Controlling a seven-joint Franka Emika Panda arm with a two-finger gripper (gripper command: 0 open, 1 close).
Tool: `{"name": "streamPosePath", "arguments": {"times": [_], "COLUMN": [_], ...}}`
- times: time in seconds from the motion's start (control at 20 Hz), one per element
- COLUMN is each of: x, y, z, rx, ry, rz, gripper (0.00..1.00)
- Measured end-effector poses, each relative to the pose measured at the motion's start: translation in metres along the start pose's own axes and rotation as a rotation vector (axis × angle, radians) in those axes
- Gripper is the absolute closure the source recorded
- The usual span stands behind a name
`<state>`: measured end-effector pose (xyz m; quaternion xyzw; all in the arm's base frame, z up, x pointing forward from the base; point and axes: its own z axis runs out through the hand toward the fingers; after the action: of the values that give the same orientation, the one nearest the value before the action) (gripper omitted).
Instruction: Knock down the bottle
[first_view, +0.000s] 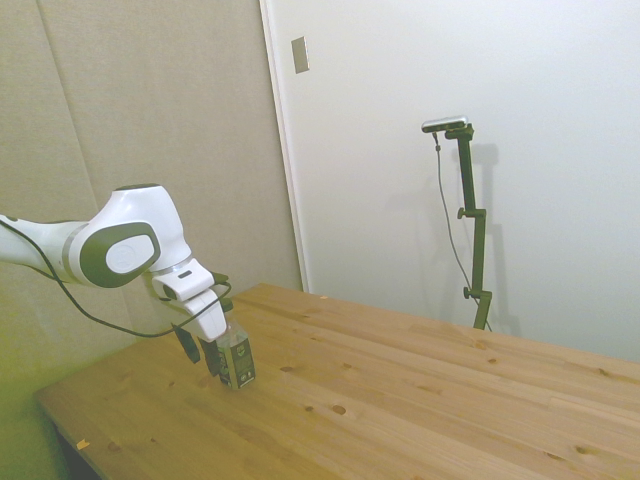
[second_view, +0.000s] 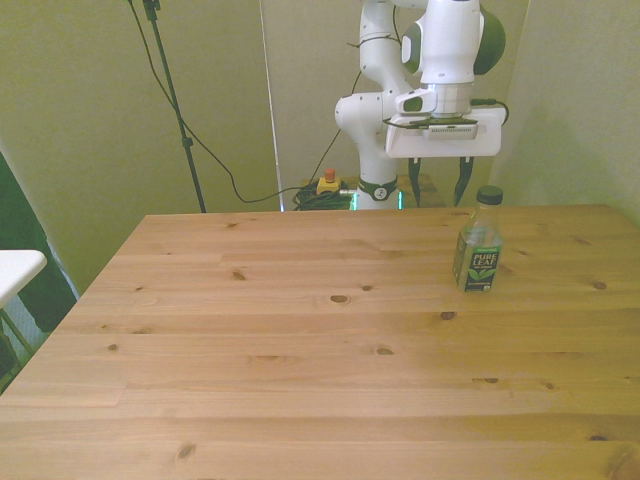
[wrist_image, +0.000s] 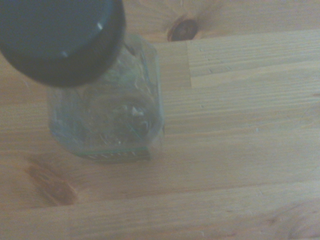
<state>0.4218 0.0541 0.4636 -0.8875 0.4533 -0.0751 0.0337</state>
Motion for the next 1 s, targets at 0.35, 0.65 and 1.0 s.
{"name": "streamPosePath", "arguments": {"times": [0.35,0.65,1.0], "x": [-0.012,-0.011,0.011], "y": [-0.036,-0.065,-0.108], "z": [-0.02,-0.03,-0.026], "rx": [-0.002,-0.02,-0.032], "ry": [0.011,0.047,0.08], "rz": [0.038,0.052,0.09], "gripper": [1.0,1.0,1.0]}}
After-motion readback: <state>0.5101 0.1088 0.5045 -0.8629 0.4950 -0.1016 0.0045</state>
